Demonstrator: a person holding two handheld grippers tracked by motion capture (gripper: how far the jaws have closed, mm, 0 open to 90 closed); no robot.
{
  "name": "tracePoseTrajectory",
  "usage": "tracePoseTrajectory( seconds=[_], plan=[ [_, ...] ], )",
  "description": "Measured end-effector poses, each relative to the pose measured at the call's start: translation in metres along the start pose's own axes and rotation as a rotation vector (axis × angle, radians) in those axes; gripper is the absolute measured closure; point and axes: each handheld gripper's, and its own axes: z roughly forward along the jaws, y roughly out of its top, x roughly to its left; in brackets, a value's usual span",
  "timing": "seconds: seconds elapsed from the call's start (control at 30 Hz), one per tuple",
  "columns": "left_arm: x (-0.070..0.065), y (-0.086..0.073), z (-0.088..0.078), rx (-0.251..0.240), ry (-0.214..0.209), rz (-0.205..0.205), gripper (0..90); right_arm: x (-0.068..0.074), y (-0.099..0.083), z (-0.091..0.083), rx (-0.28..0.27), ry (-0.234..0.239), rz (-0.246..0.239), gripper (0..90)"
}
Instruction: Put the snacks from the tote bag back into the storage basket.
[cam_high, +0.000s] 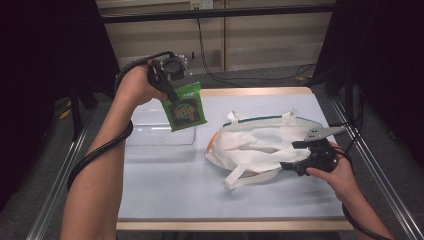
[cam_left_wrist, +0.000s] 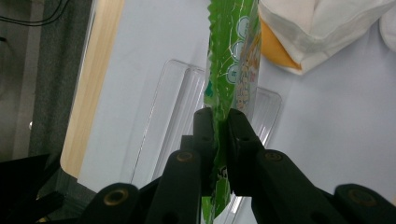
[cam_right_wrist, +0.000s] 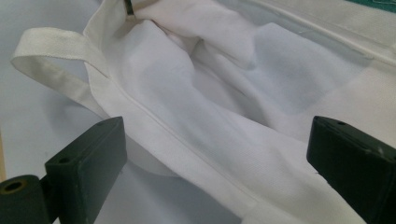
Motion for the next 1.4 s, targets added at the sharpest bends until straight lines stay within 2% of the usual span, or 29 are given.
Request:
tracePoseTrajectory(
  seconds=[0.1, 0.2, 0.27, 0.3, 0.33, 0.37, 0.4, 0.43, 0.47, 0.53, 0.57, 0.6, 0.7, 0.77, 0.9, 1.17, 1.27, 1.3, 1.4],
  plan=[
    [0.001, -0.002, 0.001, 0.016, -0.020, 0.000, 84.2, 0.000, 0.000, 0.000, 0.004, -0.002, 0.000, 4.4],
    [0.003, -0.004, 0.001, 0.018, -0.021, 0.000, 84.2, -0.001, -0.001, 0.001, 0.004, 0.003, 0.002, 4.4],
    [0.002, -0.006, 0.003, 0.003, 0.000, -0.012, 84.2, -0.001, -0.001, 0.001, 0.003, 0.002, 0.001, 4.4],
    [0.003, -0.007, 0.003, 0.011, -0.008, -0.007, 84.1, -0.001, -0.001, 0.001, 0.003, 0.002, 0.000, 4.4],
    [0.002, -0.008, 0.003, 0.005, 0.004, -0.012, 84.1, 0.000, -0.001, 0.001, 0.003, 0.002, -0.002, 4.4],
    [0.005, -0.008, 0.002, 0.026, -0.014, -0.004, 84.1, 0.000, -0.001, 0.001, 0.003, 0.004, -0.004, 4.4],
    [0.004, -0.010, 0.004, 0.010, -0.003, -0.014, 84.1, 0.000, -0.001, 0.001, 0.003, 0.004, -0.006, 4.4],
    [0.006, -0.011, 0.003, 0.025, -0.015, -0.005, 84.1, 0.000, -0.001, 0.002, 0.005, 0.004, -0.006, 4.4],
    [0.006, -0.012, 0.003, 0.022, -0.017, -0.013, 84.1, 0.000, -0.001, 0.002, 0.007, 0.006, -0.006, 4.4],
    [0.005, -0.015, 0.005, 0.016, -0.001, -0.017, 84.2, 0.000, -0.001, 0.002, 0.008, 0.006, -0.007, 4.4],
    [0.007, -0.016, 0.004, 0.034, -0.016, -0.003, 84.1, 0.000, -0.001, 0.002, 0.006, 0.006, -0.005, 4.4],
    [0.006, -0.018, 0.004, 0.028, -0.005, -0.017, 84.1, 0.000, -0.001, 0.002, 0.006, 0.004, -0.005, 4.4],
    [0.007, -0.021, 0.005, 0.026, -0.010, -0.024, 84.2, 0.000, -0.001, 0.002, 0.003, 0.005, -0.006, 4.4],
    [0.007, -0.022, 0.006, 0.025, -0.005, -0.019, 84.2, 0.000, 0.000, 0.002, 0.003, 0.002, -0.006, 4.4],
    [0.009, -0.024, 0.006, 0.034, -0.030, -0.013, 84.2, 0.001, 0.000, 0.002, 0.002, 0.007, -0.008, 4.5],
    [0.010, -0.028, 0.007, 0.024, -0.015, -0.027, 84.1, -0.001, -0.001, 0.002, 0.005, 0.005, -0.006, 4.4],
    [0.010, -0.029, 0.008, 0.028, -0.009, -0.020, 84.2, -0.001, -0.001, 0.002, 0.004, 0.004, -0.007, 4.4],
    [0.011, -0.029, 0.007, 0.038, -0.034, -0.015, 84.1, -0.001, -0.001, 0.002, 0.003, 0.006, -0.006, 4.4],
    [0.010, -0.030, 0.009, 0.033, -0.020, -0.011, 84.1, -0.002, -0.001, 0.001, 0.002, 0.004, -0.008, 4.4]
  ],
)
